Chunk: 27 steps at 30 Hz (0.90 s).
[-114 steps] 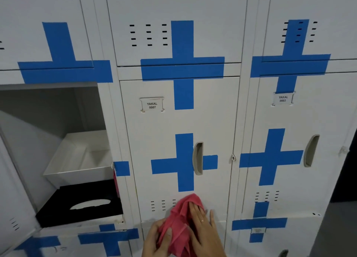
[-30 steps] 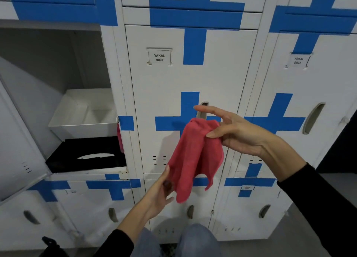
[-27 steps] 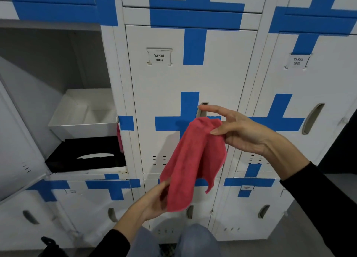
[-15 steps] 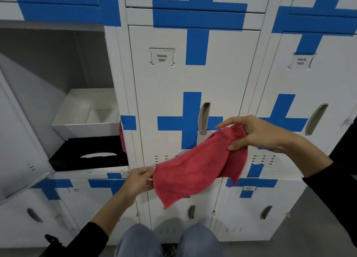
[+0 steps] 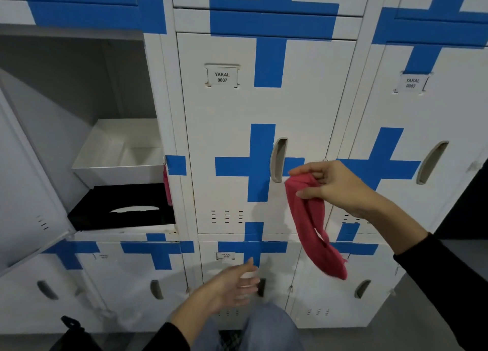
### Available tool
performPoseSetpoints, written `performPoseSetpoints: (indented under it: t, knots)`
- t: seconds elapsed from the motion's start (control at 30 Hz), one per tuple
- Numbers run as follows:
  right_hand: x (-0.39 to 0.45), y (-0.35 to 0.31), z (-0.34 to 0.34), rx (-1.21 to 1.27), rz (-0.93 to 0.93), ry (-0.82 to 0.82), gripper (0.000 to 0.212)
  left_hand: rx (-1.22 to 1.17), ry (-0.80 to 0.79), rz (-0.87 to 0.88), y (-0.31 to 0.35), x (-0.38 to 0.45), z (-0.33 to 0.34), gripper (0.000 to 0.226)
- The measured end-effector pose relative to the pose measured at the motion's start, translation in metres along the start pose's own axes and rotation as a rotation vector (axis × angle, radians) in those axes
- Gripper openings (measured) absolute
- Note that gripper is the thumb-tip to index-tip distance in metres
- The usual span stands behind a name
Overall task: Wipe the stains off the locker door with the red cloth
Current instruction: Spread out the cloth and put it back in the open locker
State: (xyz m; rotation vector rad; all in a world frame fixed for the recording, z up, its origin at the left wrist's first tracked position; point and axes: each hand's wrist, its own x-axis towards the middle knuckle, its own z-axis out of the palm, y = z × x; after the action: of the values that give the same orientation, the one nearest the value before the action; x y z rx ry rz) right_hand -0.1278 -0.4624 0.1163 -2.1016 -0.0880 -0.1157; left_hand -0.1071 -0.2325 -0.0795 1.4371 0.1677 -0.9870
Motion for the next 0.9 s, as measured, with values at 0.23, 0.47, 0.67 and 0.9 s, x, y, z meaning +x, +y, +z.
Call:
performPoseSetpoints:
  t: [0.23, 0.47, 0.67, 0.9]
  knots:
    - [0.000, -0.021, -0.014, 0.144, -0.034, -0.062, 0.060, -0.109, -0.051, 0.006, 0.004, 0.013, 0.018, 0.068]
    - [-0.010, -0.018, -0.024, 0.238, -0.041, -0.127, 0.065, -0.201, 0.217, 0.247, 0.007, 0.007, -0.003, 0.038]
    - [-0.027, 0.034, -0.029, -0.089, 0.140, -0.288, 0.075, -0.201, 0.144, 0.153, -0.004, -0.009, -0.036, 0.017]
    - [-0.048, 0.108, -0.007, -0.234, 0.220, -0.279, 0.070, -0.050, -0.042, -0.201, -0.023, -0.023, -0.046, 0.045]
